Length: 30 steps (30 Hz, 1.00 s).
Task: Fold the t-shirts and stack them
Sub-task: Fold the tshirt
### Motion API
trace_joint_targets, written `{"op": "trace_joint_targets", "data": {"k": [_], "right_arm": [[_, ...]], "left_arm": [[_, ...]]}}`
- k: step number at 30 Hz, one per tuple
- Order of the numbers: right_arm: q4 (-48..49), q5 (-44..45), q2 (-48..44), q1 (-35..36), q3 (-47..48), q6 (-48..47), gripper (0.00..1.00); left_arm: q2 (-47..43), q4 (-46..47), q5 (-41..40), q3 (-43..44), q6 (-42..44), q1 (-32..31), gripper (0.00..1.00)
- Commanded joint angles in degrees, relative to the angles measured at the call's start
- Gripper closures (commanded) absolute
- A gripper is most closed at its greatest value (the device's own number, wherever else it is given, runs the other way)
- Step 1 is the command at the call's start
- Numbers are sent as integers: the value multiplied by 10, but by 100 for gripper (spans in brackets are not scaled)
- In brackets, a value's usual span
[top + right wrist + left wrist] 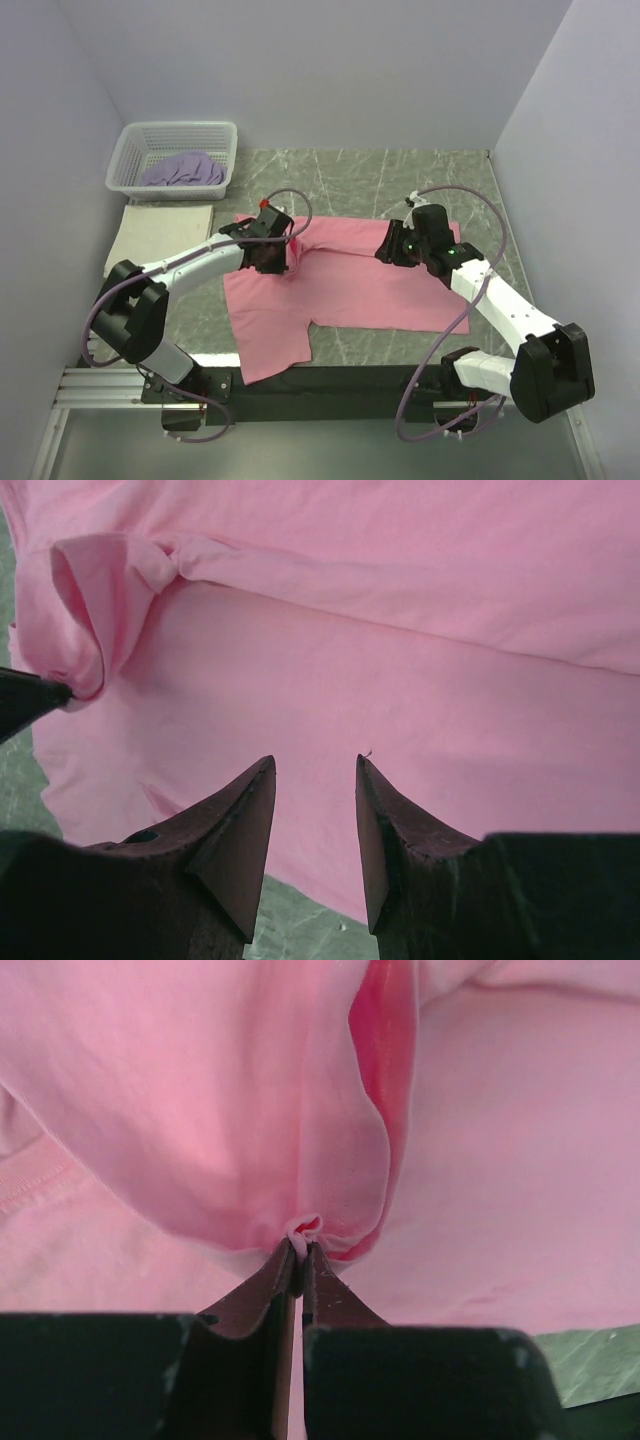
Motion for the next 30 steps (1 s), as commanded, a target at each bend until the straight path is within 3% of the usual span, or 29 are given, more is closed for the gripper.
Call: {"op": "trace_joint_targets", "data": {"k": [1,9,15,22,25,30], "right_arm": [[-3,9,-10,4,-5,-10,55],[16,-16,38,7,-1,-2,55],[24,-31,73,21,26,3,54],[10,-8,59,22,28,-7,53],[3,4,39,21,20,-11,54],[-3,6,-3,21,6,-8,54]], "left_arm": [[-20,9,0,-24,-14,-6,91],[-30,-7,-45,-53,-31,-9,86],[-47,8,-24,-88,-31,-27,62],[-113,15,-10,-107,-40,-28,12],[-127,32,-17,-78,-28,-28,4],[-67,55,-66,-3,13,-25,3]]}}
